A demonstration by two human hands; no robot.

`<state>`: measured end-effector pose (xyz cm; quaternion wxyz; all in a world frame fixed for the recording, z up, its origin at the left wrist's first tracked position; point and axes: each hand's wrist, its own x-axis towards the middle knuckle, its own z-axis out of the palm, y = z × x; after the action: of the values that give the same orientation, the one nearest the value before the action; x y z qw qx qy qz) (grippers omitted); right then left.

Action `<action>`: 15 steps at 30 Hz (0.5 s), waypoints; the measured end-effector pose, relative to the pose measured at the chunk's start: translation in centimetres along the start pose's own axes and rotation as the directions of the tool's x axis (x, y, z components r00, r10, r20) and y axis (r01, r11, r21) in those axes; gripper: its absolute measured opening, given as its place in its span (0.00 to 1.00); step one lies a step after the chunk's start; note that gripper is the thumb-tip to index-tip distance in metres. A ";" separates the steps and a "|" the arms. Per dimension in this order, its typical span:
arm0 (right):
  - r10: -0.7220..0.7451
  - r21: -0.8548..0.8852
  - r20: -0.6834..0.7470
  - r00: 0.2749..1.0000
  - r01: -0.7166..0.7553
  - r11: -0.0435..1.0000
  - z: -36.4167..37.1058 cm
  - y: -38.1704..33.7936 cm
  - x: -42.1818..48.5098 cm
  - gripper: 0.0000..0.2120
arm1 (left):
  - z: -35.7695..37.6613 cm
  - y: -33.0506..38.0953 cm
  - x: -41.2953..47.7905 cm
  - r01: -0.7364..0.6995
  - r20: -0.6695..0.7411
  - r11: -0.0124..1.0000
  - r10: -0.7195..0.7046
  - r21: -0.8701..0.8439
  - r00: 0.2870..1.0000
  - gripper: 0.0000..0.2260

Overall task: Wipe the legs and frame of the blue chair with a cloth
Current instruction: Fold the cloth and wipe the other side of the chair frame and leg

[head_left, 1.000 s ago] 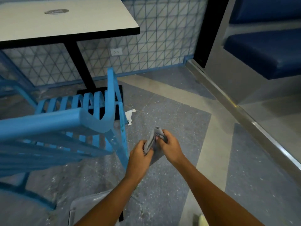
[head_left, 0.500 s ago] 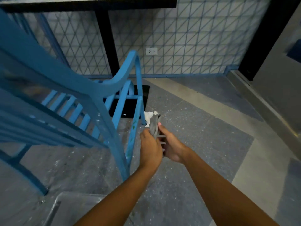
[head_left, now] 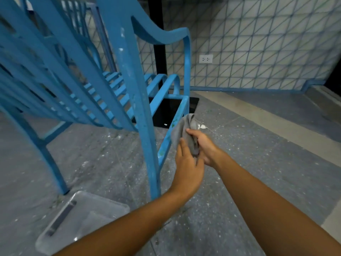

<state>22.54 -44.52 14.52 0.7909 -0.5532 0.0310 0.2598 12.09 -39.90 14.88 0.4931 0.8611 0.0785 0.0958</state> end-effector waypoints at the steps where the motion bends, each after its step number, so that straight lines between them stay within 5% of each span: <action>1: -0.040 -0.003 -0.011 0.999 0.040 0.999 0.3 0.2 0.2 0.08 | -0.1 -1.1 -1.4 -0.027 -0.011 0.999 0.027 -0.018 1.000 0.28; 4: -0.143 -0.022 0.012 0.990 0.143 0.989 0.7 0.5 0.7 0.07 | -0.7 -5.0 -5.9 -0.023 -0.153 0.996 0.010 -0.087 0.988 0.16; 9: -0.250 -0.122 -0.030 0.968 0.245 0.962 1.1 0.4 1.6 0.06 | -2.4 -9.9 -7.8 0.210 -0.397 0.970 -0.243 -0.125 0.885 0.20; 13: -0.344 -0.199 -0.056 0.937 0.327 0.924 0.9 0.9 2.7 0.07 | -4.5 -10.5 -4.5 0.205 -0.350 0.968 -0.243 -0.142 0.905 0.36; 15: -0.408 -0.226 -0.093 0.908 0.379 0.897 0.5 1.0 3.6 0.07 | -4.9 -10.8 -3.3 0.144 -0.307 0.979 -0.182 -0.142 0.934 0.32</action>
<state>25.04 -42.48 12.64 0.7624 -0.6424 -0.0537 0.0570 7.29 -31.19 7.67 0.5299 0.7944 0.2223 0.1969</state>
